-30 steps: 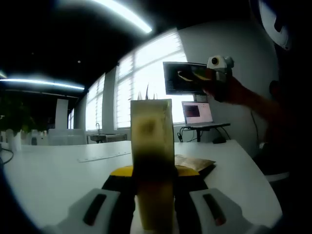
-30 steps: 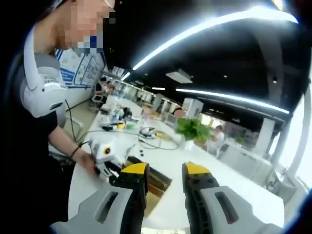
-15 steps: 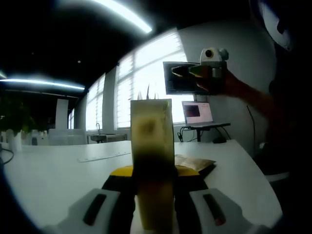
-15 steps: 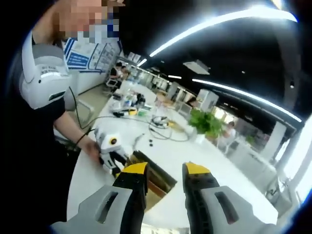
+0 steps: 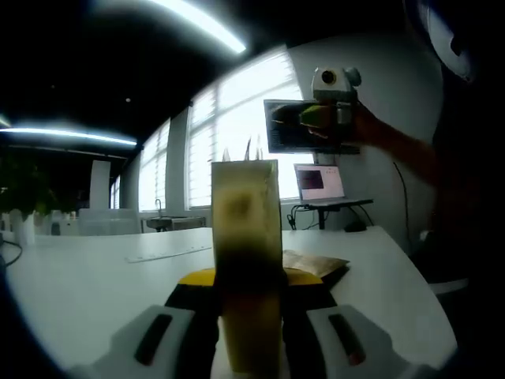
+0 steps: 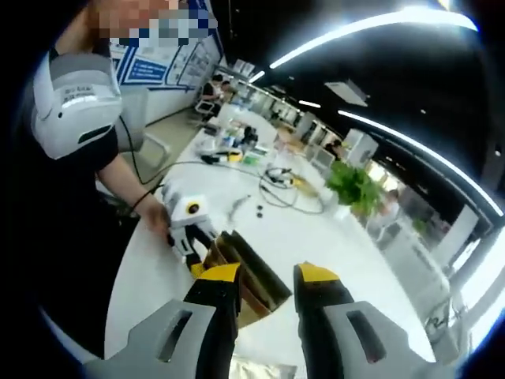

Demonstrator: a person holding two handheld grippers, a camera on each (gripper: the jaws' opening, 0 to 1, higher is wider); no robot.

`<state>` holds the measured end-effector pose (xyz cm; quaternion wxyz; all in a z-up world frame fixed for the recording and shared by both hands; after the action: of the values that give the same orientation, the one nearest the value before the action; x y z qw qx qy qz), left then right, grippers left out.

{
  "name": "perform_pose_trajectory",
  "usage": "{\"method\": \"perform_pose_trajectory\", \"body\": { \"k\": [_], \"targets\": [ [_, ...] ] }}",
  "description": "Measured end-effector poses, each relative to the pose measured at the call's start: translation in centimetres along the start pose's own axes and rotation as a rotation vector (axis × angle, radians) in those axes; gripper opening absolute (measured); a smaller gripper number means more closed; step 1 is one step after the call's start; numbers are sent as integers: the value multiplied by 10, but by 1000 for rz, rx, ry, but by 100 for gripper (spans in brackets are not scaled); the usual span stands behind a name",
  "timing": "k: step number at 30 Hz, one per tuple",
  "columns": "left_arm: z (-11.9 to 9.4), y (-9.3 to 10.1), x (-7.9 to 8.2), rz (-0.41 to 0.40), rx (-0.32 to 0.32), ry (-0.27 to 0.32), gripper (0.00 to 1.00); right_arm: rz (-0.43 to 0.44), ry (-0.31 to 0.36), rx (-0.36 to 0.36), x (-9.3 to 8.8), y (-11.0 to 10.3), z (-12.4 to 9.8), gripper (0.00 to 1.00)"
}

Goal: Extract single mask from mask box in order stack masks on table

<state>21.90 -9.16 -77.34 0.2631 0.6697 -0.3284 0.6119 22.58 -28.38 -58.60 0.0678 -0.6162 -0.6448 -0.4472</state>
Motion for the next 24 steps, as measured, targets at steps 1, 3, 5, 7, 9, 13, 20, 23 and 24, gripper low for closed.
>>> {"method": "perform_pose_trajectory", "body": {
  "k": [1, 3, 5, 7, 9, 13, 20, 23, 24],
  "targets": [
    [0, 0, 0, 0, 0, 0, 32, -9, -7, 1, 1, 1, 1, 23],
    [0, 0, 0, 0, -1, 0, 32, -18, -12, 3, 4, 2, 3, 23],
    [0, 0, 0, 0, -1, 0, 32, -23, -12, 5, 6, 4, 4, 23],
    [0, 0, 0, 0, 0, 0, 32, -30, -16, 10, 7, 5, 6, 23],
    [0, 0, 0, 0, 0, 0, 32, -36, -22, 17, 7, 5, 8, 23],
    [0, -1, 0, 1, -1, 0, 32, -59, -55, 48, 4, 1, 13, 22],
    [0, 0, 0, 1, 0, -1, 32, -89, -101, 80, 3, 1, 18, 17],
    [0, 0, 0, 1, 0, 0, 32, -110, -121, 97, 4, 0, 22, 17],
    [0, 0, 0, 1, 0, 0, 32, -116, -128, 103, 4, 0, 23, 17]
  ]
}}
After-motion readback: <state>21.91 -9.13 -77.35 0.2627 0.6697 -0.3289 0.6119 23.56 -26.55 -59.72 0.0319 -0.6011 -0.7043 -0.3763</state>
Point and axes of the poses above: the point that each gripper's makers call its tool centre point, and the gripper's own axes: z roughly forward along the fingers, y roughly to its right, x roughly out of its top, the point moved 8 cm from there along -z, roughly backward along the fingers, and after that the axes turned 13 degrees about -y, right-handed, at the moved point
